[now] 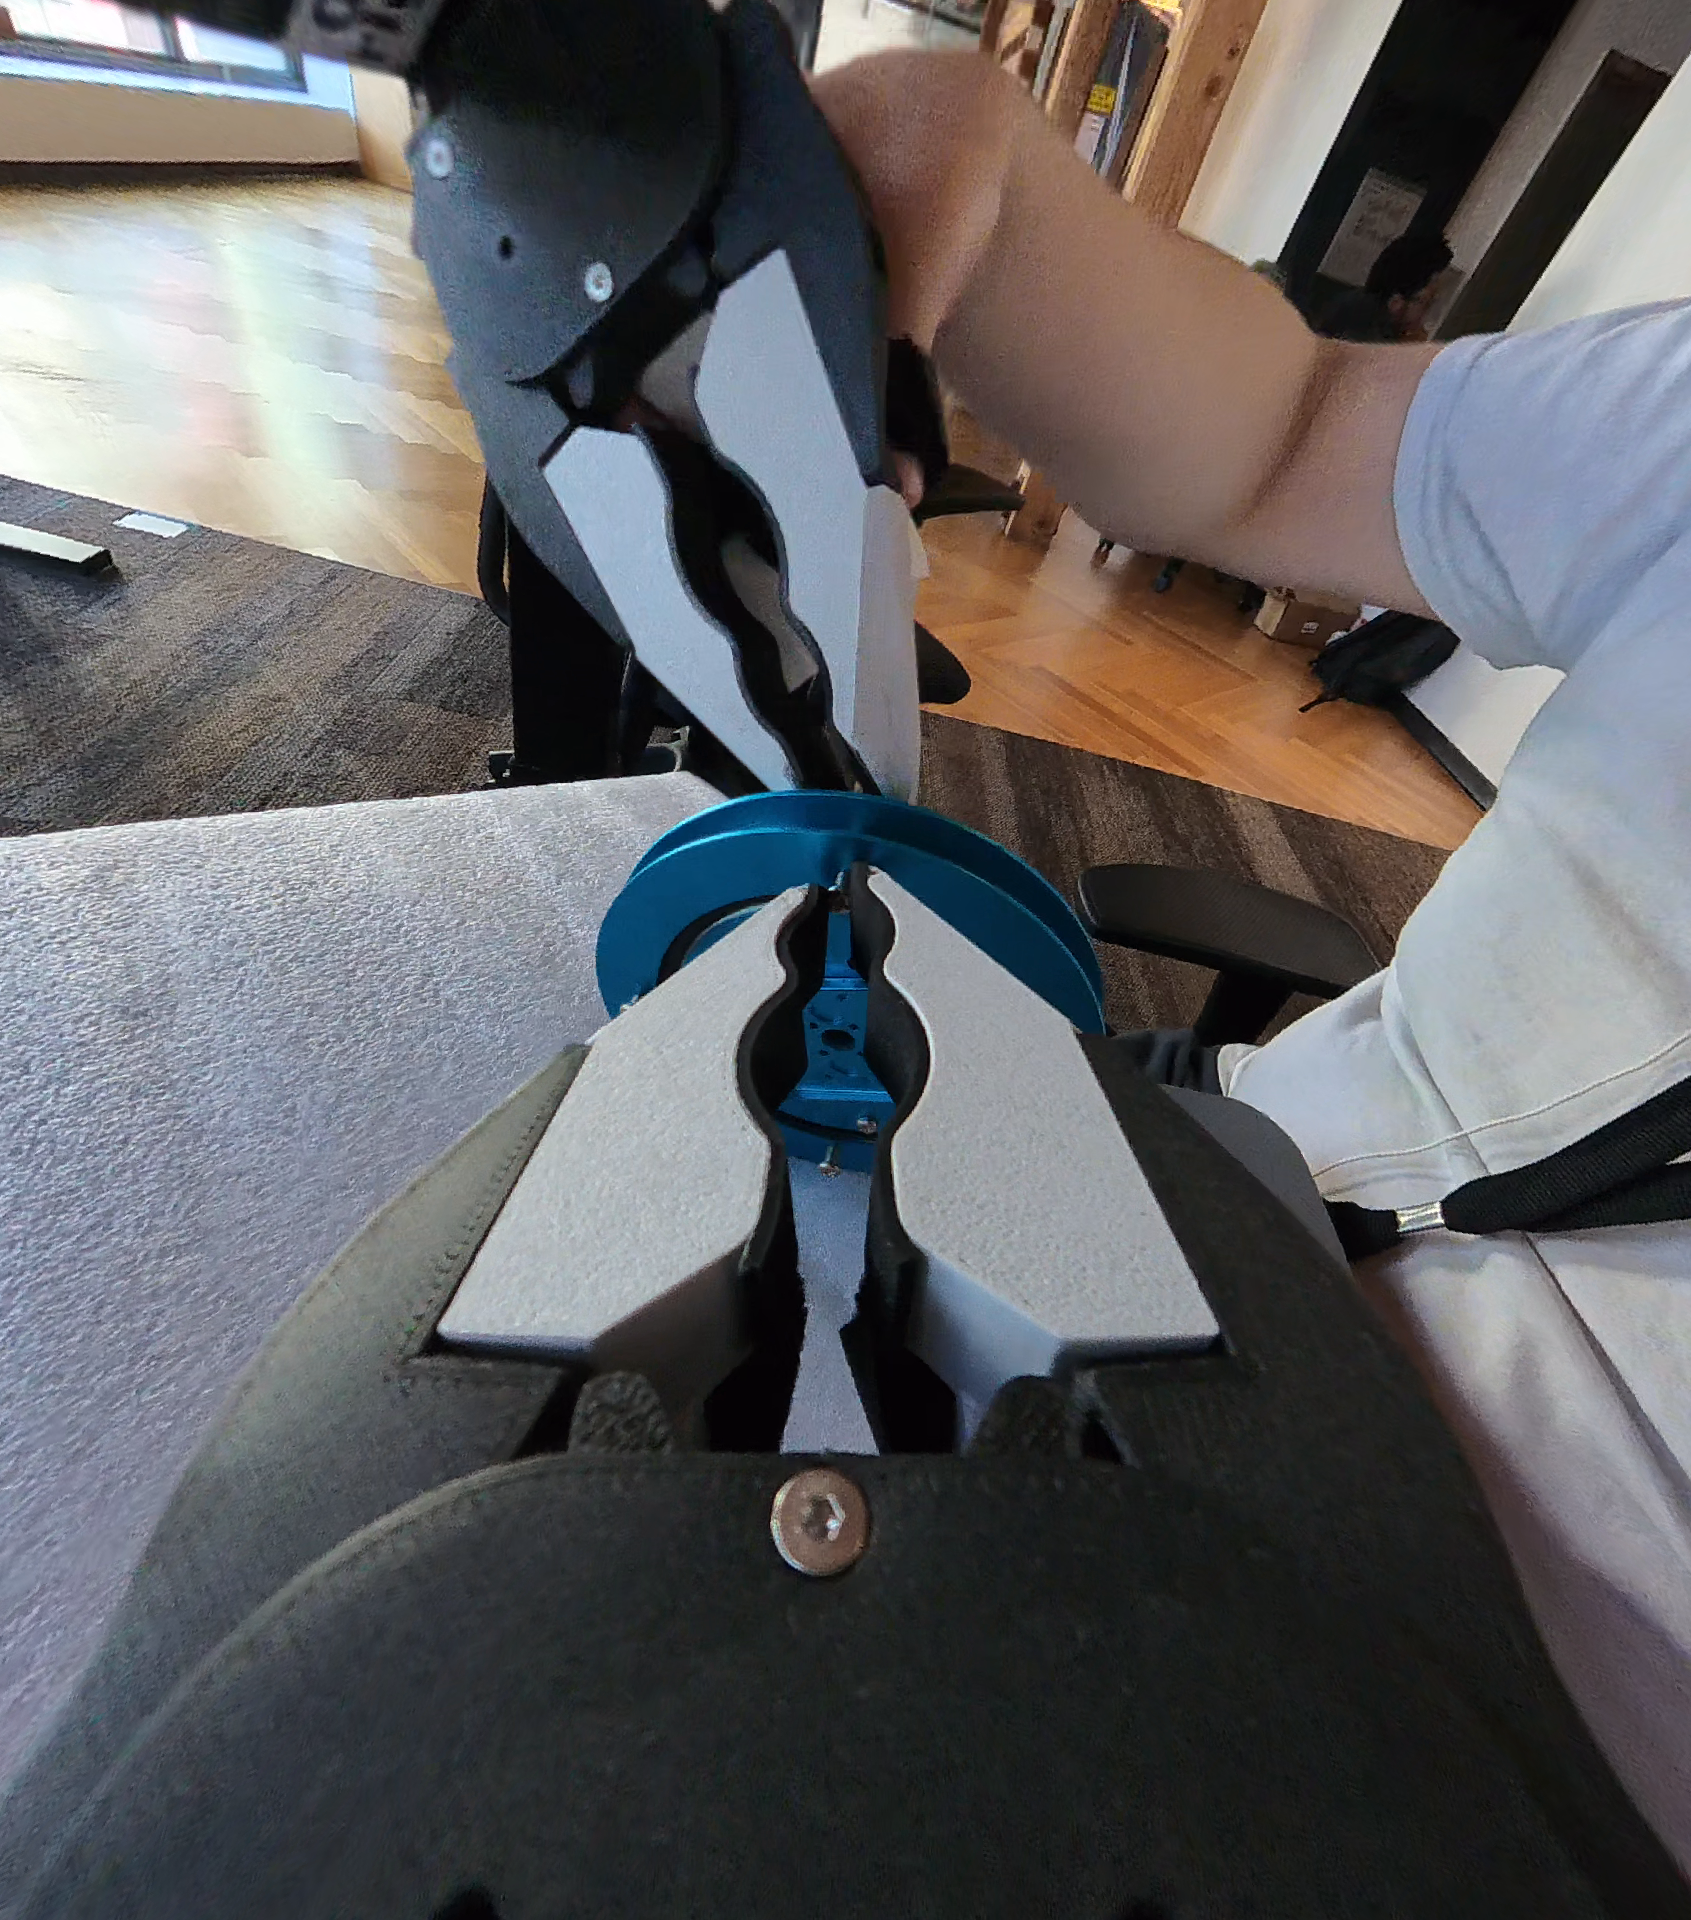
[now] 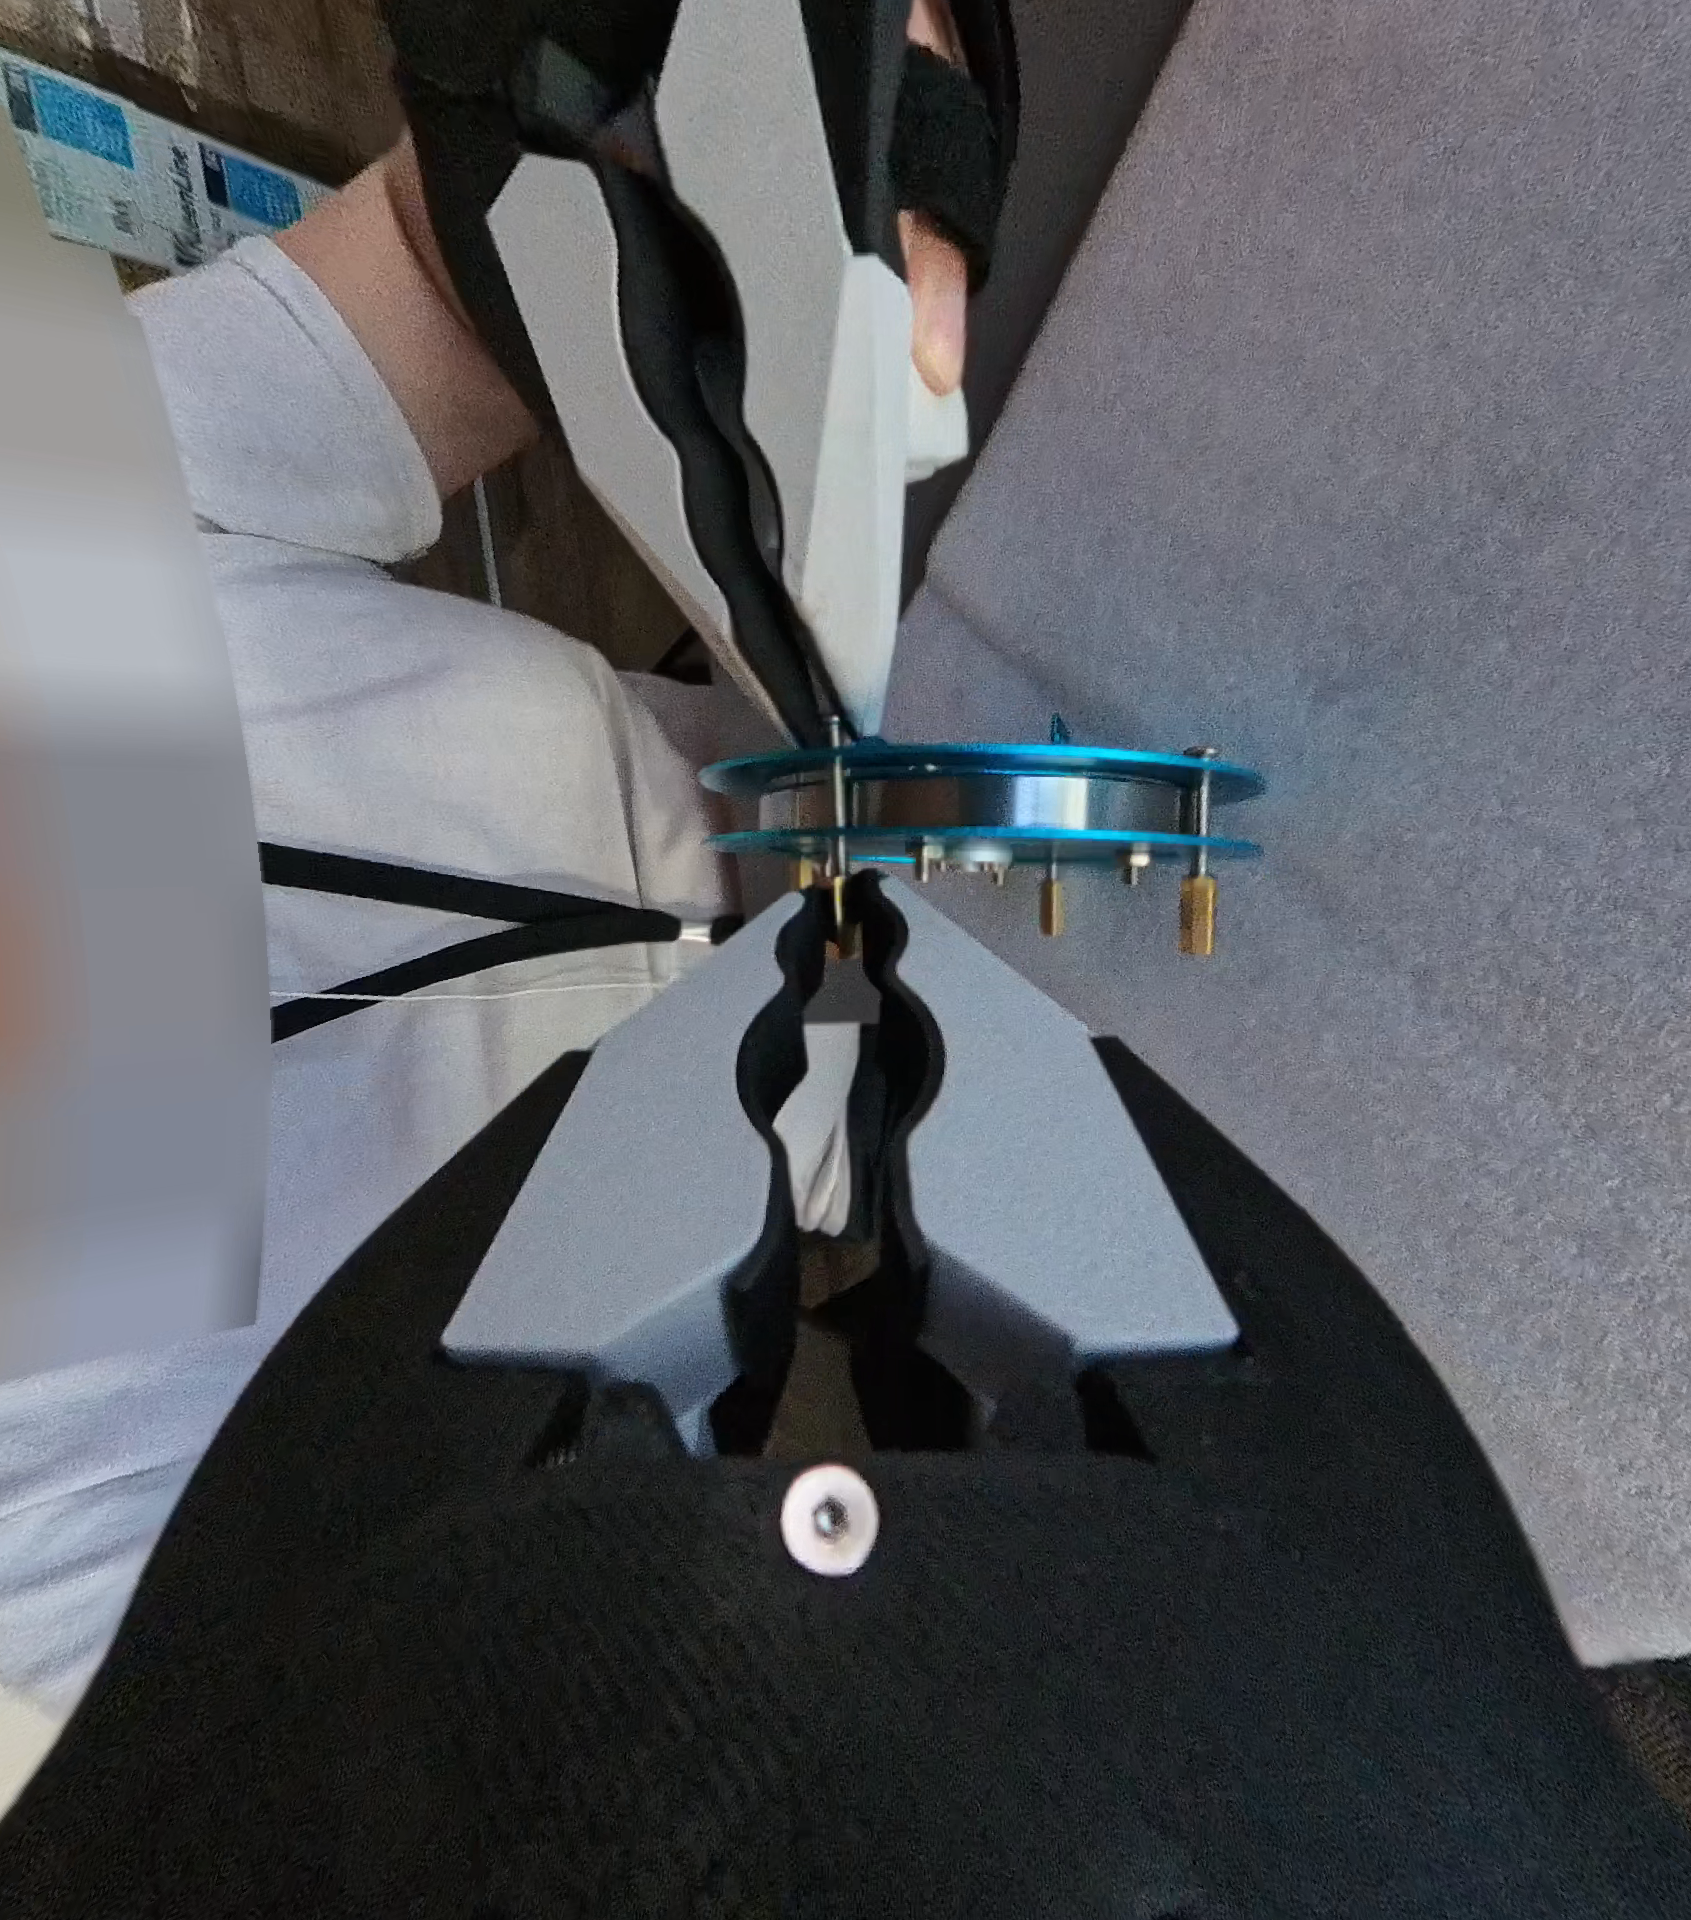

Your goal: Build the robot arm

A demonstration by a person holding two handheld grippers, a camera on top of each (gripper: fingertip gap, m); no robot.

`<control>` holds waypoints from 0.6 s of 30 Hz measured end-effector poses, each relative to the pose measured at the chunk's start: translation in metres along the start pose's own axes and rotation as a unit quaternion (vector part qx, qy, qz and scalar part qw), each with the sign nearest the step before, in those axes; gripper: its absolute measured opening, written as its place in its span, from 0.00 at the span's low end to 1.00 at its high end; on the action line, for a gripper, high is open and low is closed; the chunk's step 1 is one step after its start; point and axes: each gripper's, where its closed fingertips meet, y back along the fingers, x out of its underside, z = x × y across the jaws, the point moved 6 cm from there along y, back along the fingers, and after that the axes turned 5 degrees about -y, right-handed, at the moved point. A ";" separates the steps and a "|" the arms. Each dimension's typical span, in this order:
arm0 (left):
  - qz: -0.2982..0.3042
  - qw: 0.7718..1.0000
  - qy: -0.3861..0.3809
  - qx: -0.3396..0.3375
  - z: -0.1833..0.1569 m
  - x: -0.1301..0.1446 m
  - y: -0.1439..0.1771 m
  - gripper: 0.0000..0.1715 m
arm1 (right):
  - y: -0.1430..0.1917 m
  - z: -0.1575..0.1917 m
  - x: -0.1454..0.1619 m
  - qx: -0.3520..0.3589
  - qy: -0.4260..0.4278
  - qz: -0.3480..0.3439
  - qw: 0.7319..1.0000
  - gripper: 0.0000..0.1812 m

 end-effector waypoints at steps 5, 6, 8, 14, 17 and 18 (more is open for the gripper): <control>-0.005 1.000 0.017 0.005 0.002 0.000 0.001 0.02 | 0.000 0.014 0.012 0.254 0.223 -0.133 0.932 0.18; -0.007 1.000 0.022 0.009 0.002 0.001 0.000 0.02 | 0.000 0.018 0.017 0.331 0.271 -0.144 0.892 0.18; -0.010 0.999 0.034 0.014 0.002 0.001 -0.001 0.02 | -0.007 0.029 0.025 0.430 0.350 -0.156 0.817 0.12; -0.013 0.999 0.043 0.007 0.005 0.001 0.000 0.02 | -0.021 0.033 0.022 0.543 0.368 -0.106 0.748 0.03; -0.011 0.999 0.034 0.005 0.004 0.001 0.002 0.02 | -0.016 0.033 0.018 0.469 0.324 -0.105 0.815 0.03; -0.010 0.999 0.030 0.005 0.004 0.001 0.002 0.02 | -0.012 0.033 0.017 0.420 0.292 -0.110 0.852 0.03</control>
